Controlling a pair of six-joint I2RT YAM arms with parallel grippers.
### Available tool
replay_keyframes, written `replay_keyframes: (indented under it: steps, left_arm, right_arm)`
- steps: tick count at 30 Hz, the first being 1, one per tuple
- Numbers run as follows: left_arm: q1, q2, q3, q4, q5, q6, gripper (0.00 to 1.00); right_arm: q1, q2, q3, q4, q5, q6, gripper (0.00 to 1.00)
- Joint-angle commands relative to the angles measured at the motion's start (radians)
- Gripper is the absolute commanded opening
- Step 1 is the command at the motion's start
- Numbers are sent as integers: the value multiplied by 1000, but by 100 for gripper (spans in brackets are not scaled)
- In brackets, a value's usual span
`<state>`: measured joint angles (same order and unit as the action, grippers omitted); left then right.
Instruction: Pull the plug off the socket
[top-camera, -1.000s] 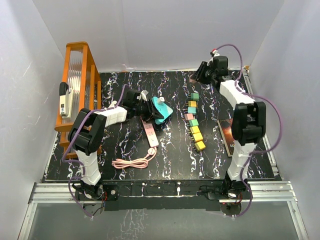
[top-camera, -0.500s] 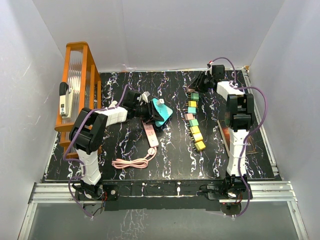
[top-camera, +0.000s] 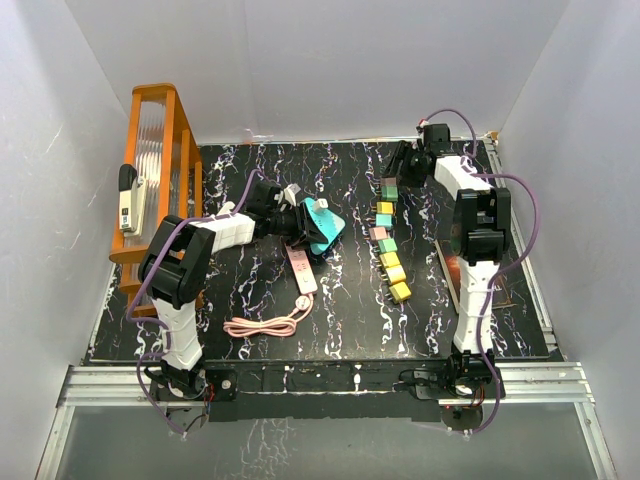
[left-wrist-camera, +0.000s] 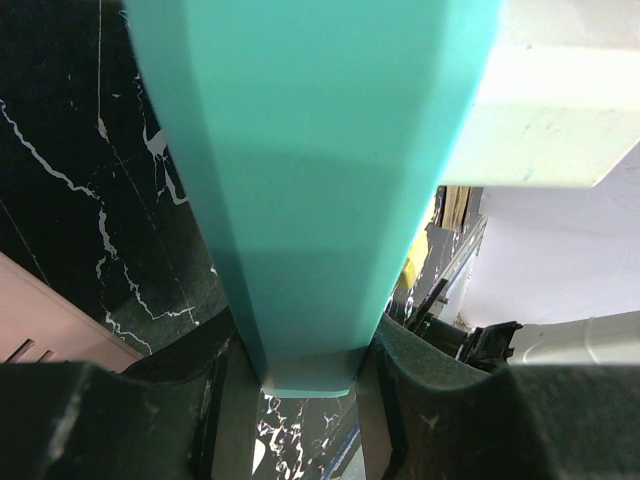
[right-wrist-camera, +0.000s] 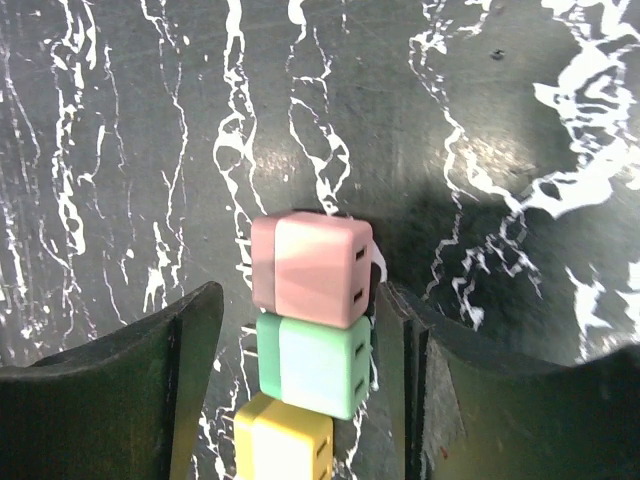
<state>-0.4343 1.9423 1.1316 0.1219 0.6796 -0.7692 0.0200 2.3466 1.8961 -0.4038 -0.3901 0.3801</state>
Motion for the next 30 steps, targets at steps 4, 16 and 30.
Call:
replay_keyframes:
  steps: [4, 16, 30]
  left_arm:
    - [-4, -28, 15, -102, -25, -1, 0]
    - [-7, -28, 20, -114, -38, 0, 0]
    - [-11, -38, 8, -102, -43, -11, 0]
  right_arm:
    - [100, -271, -58, -57, 126, -92, 68]
    - [357, -447, -302, 165, -68, 22, 71]
    - [399, -414, -392, 214, -61, 64, 49]
